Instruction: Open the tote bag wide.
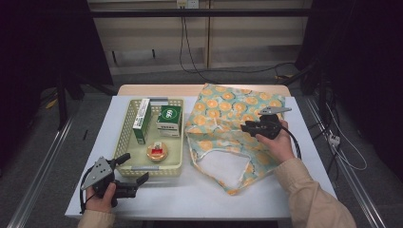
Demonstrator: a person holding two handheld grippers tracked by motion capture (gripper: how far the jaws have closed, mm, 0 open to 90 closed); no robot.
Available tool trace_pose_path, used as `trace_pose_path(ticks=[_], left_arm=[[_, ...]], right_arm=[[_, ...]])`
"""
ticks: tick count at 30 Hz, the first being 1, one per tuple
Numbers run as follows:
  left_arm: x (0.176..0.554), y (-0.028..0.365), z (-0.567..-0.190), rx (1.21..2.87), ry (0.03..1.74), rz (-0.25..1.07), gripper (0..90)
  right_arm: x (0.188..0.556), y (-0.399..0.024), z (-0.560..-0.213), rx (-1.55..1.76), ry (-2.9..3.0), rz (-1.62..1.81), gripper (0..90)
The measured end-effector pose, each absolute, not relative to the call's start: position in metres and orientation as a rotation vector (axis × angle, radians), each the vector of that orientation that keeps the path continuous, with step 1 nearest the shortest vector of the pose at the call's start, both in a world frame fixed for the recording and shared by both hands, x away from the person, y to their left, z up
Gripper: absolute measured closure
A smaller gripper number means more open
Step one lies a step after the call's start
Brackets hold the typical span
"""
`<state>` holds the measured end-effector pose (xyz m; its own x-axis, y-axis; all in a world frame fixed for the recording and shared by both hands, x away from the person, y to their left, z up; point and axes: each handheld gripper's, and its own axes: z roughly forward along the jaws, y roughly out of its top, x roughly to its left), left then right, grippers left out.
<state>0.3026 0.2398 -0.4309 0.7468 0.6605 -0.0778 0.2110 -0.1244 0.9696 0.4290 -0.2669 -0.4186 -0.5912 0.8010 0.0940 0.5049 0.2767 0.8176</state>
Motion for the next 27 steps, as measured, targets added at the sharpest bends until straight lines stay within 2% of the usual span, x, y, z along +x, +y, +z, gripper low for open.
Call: trace_pose_path(ticks=[5, 11, 14, 15, 16, 21, 27], left_arm=[[0.303, 0.240, -0.431, 1.694, 0.697, 0.449, 1.9], [0.302, 0.239, -0.431, 1.693, 0.699, 0.445, 1.9], [0.302, 0.240, -0.430, 1.693, 0.697, 0.449, 1.9], [0.302, 0.240, -0.430, 1.690, 0.699, 0.449, 1.9], [0.302, 0.240, -0.430, 1.693, 0.699, 0.449, 1.9], [0.302, 0.239, -0.431, 1.694, 0.698, 0.445, 1.9], [0.302, 0.240, -0.431, 1.694, 0.698, 0.448, 1.9]], right_arm=[[0.418, -0.258, -0.408, 1.110, 2.248, 1.226, 63.0], [0.408, -0.247, -0.398, 1.042, 2.267, 1.251, 66.6], [0.404, -0.244, -0.398, 1.026, 2.298, 1.263, 78.5], [0.403, -0.243, -0.399, 1.023, 2.306, 1.269, 86.2], [0.401, -0.242, -0.401, 1.015, 2.329, 1.290, 89.8], [0.397, -0.232, -0.417, 0.996, 2.420, 1.269, 90.0], [0.413, -0.239, -0.435, 1.063, 2.368, 1.237, 88.6]])
